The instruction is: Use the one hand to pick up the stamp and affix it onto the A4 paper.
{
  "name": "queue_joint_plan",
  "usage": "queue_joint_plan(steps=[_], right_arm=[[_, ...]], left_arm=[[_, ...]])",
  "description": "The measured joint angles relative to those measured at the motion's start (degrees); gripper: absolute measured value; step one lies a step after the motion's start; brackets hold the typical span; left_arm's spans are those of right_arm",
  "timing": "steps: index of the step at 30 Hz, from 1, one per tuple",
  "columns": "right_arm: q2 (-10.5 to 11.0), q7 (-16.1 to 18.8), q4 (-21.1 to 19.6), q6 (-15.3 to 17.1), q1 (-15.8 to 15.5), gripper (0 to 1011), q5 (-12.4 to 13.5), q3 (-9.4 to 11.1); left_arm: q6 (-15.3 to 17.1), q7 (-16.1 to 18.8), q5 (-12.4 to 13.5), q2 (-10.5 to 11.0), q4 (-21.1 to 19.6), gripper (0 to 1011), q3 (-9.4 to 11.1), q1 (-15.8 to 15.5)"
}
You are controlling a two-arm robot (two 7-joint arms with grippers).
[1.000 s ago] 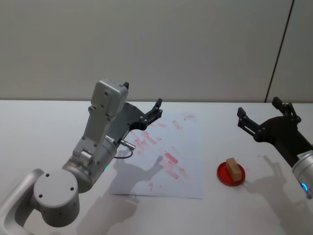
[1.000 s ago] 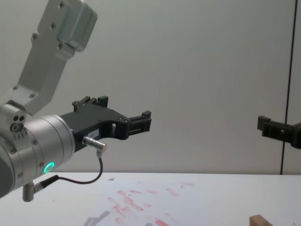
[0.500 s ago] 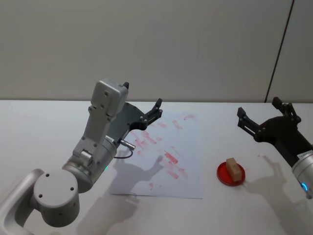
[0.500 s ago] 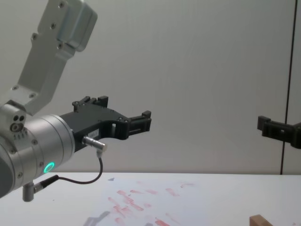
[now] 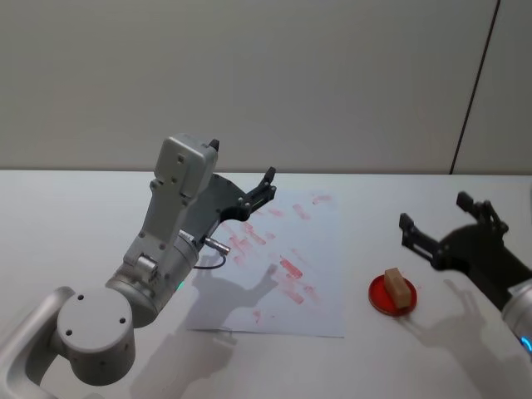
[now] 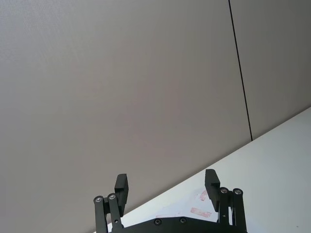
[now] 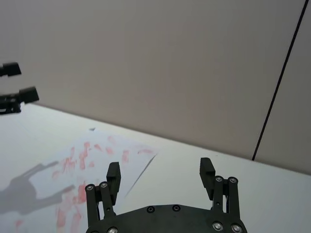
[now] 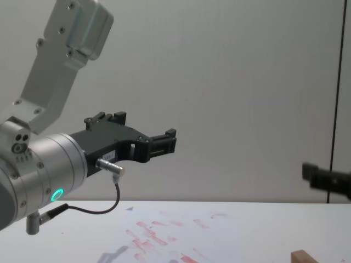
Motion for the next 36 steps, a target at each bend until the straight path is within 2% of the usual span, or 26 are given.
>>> queue_joint_plan(steps=[8, 15, 21, 28, 36], right_arm=[[2.88, 0.52, -1.58, 3.72, -3.63, 1001, 0.25, 0.50], [3.94, 0.42, -1.07, 6.19, -5.02, 1001, -0.60, 0.63], [3.67, 1.63, 0.14, 7.60, -4.65, 1001, -1.83, 0.17], [1.97, 4.41, 2.68, 9.44, -2.59, 1001, -3.82, -1.04], [0.42, 5.65, 4.89, 11.06, -0.95, 1001, -4.83, -1.84]], left_arm=[[0.00, 0.00, 0.00, 0.00, 0.00, 1003, 0.00, 0.00], [0.00, 0.00, 0.00, 0.00, 0.00, 1003, 0.00, 0.00], [0.00, 0.00, 0.00, 0.00, 0.00, 1003, 0.00, 0.00], [0.00, 0.01, 0.00, 0.00, 0.00, 1003, 0.00, 0.00], [0.00, 0.01, 0.00, 0.00, 0.00, 1003, 0.00, 0.00]])
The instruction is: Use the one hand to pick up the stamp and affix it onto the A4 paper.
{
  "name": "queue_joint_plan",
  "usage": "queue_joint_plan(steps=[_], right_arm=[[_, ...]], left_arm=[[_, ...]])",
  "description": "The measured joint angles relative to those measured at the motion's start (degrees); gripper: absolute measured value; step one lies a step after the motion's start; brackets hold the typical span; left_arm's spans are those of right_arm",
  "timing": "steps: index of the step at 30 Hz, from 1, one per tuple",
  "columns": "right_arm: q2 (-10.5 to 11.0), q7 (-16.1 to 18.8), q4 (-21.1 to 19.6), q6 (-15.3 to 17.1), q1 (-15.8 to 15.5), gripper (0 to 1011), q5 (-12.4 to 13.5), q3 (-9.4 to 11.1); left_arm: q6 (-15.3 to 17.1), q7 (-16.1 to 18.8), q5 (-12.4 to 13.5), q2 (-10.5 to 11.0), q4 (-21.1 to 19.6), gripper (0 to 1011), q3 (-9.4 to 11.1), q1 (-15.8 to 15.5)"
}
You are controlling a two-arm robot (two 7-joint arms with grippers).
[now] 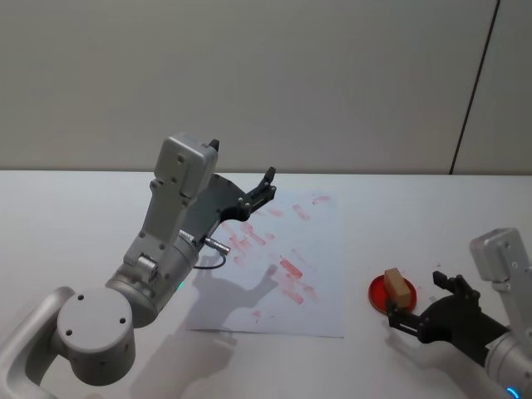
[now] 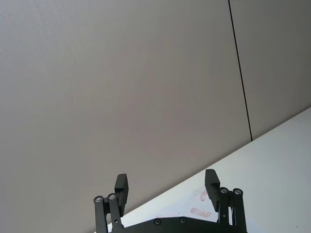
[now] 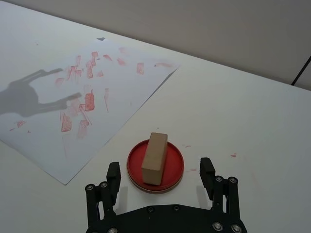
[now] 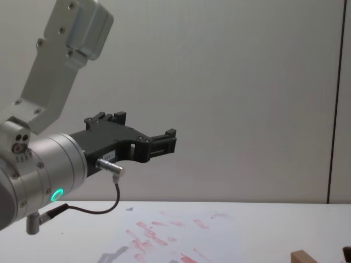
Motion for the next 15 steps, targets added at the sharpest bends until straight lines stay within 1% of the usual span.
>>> queue_joint_plan(steps=[7, 15], right_arm=[[-1.39, 0.05, 1.58, 0.96, 1.08, 1001, -0.81, -0.73], [-3.07, 0.59, 3.48, 1.24, 2.55, 1001, -2.20, -1.65]], left_arm=[[0.00, 0.00, 0.00, 0.00, 0.00, 1003, 0.00, 0.00], [0.00, 0.00, 0.00, 0.00, 0.00, 1003, 0.00, 0.00]])
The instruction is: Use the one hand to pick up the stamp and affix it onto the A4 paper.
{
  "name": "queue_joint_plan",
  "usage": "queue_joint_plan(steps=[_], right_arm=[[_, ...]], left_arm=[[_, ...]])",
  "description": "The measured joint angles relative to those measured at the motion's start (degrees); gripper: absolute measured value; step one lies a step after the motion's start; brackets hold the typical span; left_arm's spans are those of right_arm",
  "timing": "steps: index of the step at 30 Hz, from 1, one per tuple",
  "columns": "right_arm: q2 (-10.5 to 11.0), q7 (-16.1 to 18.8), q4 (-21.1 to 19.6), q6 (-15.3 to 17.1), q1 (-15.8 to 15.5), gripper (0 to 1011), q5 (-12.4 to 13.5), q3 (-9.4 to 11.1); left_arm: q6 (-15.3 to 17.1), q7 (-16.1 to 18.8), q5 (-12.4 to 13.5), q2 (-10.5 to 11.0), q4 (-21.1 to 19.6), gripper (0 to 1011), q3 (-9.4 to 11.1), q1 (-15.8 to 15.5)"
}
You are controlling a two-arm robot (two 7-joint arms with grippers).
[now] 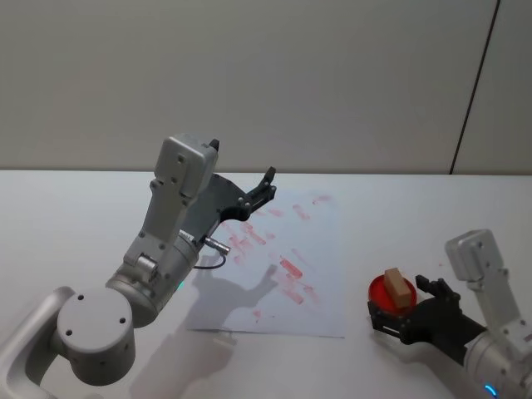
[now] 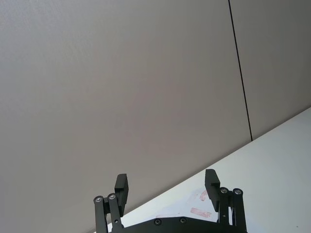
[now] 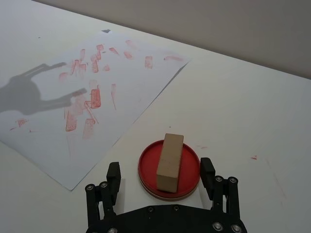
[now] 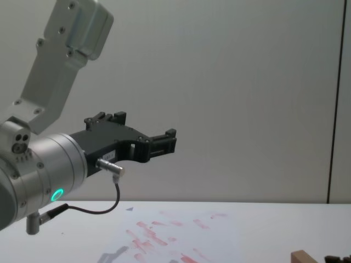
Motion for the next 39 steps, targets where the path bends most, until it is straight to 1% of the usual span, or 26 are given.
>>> queue_joint_plan(steps=[9, 16, 36, 38, 39], right_arm=[[-1.47, 0.07, 1.90, -0.48, 1.52, 1001, -1.38, -0.61], [-2.26, -1.24, 2.84, -0.80, 2.16, 1001, -2.15, -0.83], [-2.55, -2.99, 2.89, -0.31, 1.84, 1001, -2.44, -0.85], [-2.57, -3.07, 2.88, -0.27, 1.83, 980, -2.45, -0.85], [-2.57, -3.10, 2.88, -0.26, 1.83, 941, -2.46, -0.85]], left_arm=[[0.00, 0.00, 0.00, 0.00, 0.00, 1003, 0.00, 0.00], [0.00, 0.00, 0.00, 0.00, 0.00, 1003, 0.00, 0.00], [0.00, 0.00, 0.00, 0.00, 0.00, 1003, 0.00, 0.00], [0.00, 0.00, 0.00, 0.00, 0.00, 1003, 0.00, 0.00], [0.00, 0.00, 0.00, 0.00, 0.00, 1003, 0.00, 0.00]])
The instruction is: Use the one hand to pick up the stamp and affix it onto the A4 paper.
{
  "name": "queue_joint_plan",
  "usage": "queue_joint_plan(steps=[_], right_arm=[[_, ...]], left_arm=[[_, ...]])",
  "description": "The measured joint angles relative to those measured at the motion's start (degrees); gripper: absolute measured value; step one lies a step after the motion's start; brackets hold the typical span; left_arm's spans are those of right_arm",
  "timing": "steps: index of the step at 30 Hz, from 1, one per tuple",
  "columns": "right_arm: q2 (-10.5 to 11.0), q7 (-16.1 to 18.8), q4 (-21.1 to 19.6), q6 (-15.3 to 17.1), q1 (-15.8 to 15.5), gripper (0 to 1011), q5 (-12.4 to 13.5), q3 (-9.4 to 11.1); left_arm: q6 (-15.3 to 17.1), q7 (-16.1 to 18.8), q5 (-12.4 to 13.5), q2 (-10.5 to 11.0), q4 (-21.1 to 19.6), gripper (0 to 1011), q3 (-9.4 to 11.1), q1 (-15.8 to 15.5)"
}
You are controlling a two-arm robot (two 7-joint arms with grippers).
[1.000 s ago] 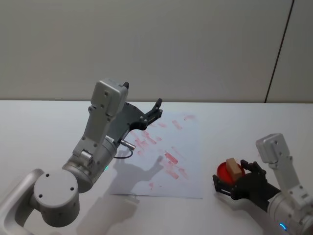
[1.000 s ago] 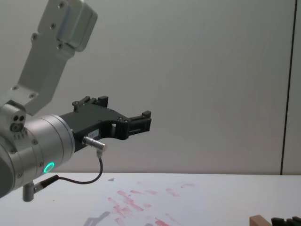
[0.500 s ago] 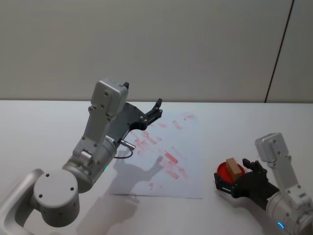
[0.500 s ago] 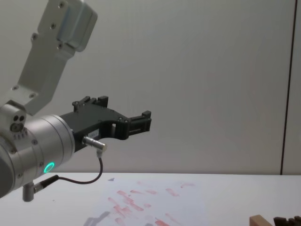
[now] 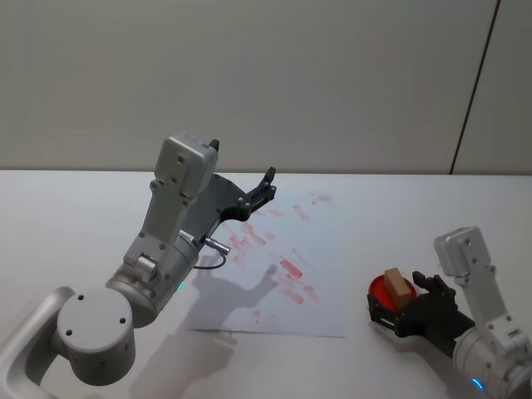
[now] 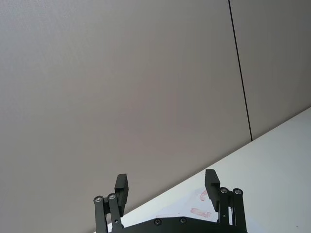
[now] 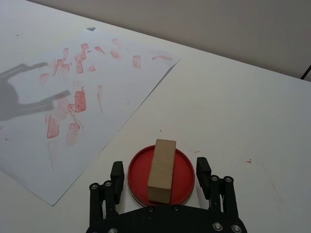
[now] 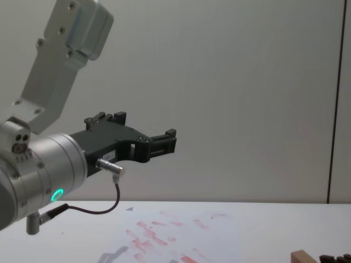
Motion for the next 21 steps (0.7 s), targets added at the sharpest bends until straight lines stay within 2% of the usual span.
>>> queue_joint_plan(steps=[5, 6, 8, 13, 15, 17, 21], right_arm=[[-0.02, -0.11, 0.00, 0.04, -0.03, 834, -0.02, 0.00], [-0.03, -0.14, 0.00, 0.05, -0.04, 781, -0.03, 0.00], [-0.04, -0.16, -0.01, 0.06, -0.04, 743, -0.05, 0.00], [-0.05, -0.23, -0.01, 0.09, -0.07, 566, -0.05, 0.00], [-0.05, -0.25, -0.01, 0.10, -0.08, 534, -0.05, 0.00], [-0.05, -0.26, -0.01, 0.11, -0.09, 448, -0.05, 0.00], [-0.05, -0.28, -0.01, 0.12, -0.09, 338, -0.05, 0.00]], left_arm=[[0.00, 0.00, 0.00, 0.00, 0.00, 1003, 0.00, 0.00], [0.00, 0.00, 0.00, 0.00, 0.00, 1003, 0.00, 0.00], [0.00, 0.00, 0.00, 0.00, 0.00, 1003, 0.00, 0.00], [0.00, 0.00, 0.00, 0.00, 0.00, 1003, 0.00, 0.00], [0.00, -0.01, 0.00, 0.00, 0.00, 1003, 0.00, 0.00], [0.00, 0.00, 0.00, 0.00, 0.00, 1003, 0.00, 0.00], [0.00, 0.00, 0.00, 0.00, 0.00, 1003, 0.00, 0.00]])
